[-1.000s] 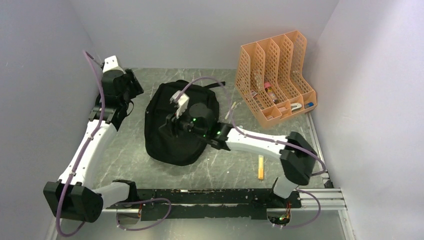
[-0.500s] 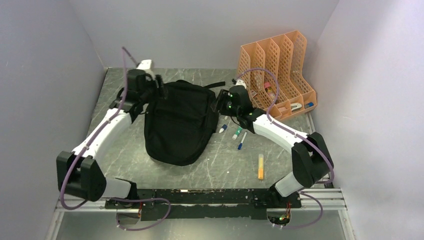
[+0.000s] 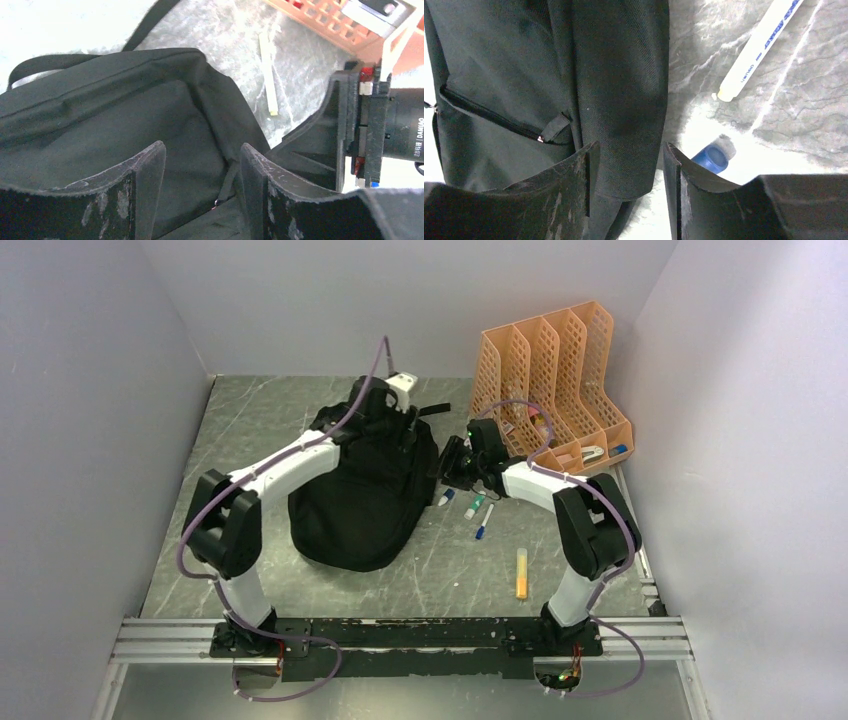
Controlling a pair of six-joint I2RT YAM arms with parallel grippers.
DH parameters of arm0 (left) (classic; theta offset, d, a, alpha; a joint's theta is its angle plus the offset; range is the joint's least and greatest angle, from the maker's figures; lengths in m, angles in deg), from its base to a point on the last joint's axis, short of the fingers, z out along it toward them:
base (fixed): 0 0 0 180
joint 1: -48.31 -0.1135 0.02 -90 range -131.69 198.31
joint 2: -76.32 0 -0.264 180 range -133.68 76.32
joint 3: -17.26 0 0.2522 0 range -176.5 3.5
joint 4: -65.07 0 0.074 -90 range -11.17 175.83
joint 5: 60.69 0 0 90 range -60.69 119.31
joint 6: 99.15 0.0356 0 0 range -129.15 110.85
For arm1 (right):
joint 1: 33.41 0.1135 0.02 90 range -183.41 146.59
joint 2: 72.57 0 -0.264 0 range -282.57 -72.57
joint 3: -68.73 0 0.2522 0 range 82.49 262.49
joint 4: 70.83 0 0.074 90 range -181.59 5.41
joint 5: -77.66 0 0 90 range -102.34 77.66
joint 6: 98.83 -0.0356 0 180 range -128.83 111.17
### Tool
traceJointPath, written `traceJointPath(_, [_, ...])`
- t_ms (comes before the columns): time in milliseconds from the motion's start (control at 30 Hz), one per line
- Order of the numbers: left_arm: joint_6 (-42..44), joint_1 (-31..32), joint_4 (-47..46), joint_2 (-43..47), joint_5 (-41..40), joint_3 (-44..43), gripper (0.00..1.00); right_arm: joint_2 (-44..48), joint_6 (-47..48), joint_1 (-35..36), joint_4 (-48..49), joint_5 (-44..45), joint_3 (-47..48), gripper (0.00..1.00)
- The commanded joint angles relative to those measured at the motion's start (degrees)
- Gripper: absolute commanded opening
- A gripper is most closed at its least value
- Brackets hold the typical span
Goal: Pack the student bag
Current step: Unzip the student bag at the center of the board.
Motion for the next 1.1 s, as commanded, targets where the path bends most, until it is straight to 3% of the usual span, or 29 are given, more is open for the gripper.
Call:
traceJointPath(0, [6.75, 3.43, 3.44, -2.95, 0.01, -4.78, 0.61, -0.76, -0.9, -0.63, 3.04, -4.21, -0.8, 0.52])
traceJointPath(300, [7.47, 6.22, 10.24, -2.88, -5.64, -3.33, 0.62, -1.14, -1.01, -1.16, 3.96, -5.21, -1.66, 0.51])
traceJointPath(467, [7.09, 6.45, 10.08, -1.86, -4.09, -0.05, 0.62, -1.63, -1.03, -1.28, 4.67, -5.5, -2.3, 0.49])
traceJointPath(867, [8.76, 6.71, 12.06, -9.71, -5.86, -6.54, 0.59, -1.8, -0.77, -1.37, 4.81, -6.26, -3.01, 0.48])
traceJointPath(1067, [9.0, 7.01, 12.09, -9.78, -5.28, -5.58, 0.57, -2.0, -0.42, -1.36, 4.8, -6.49, -2.92, 0.48])
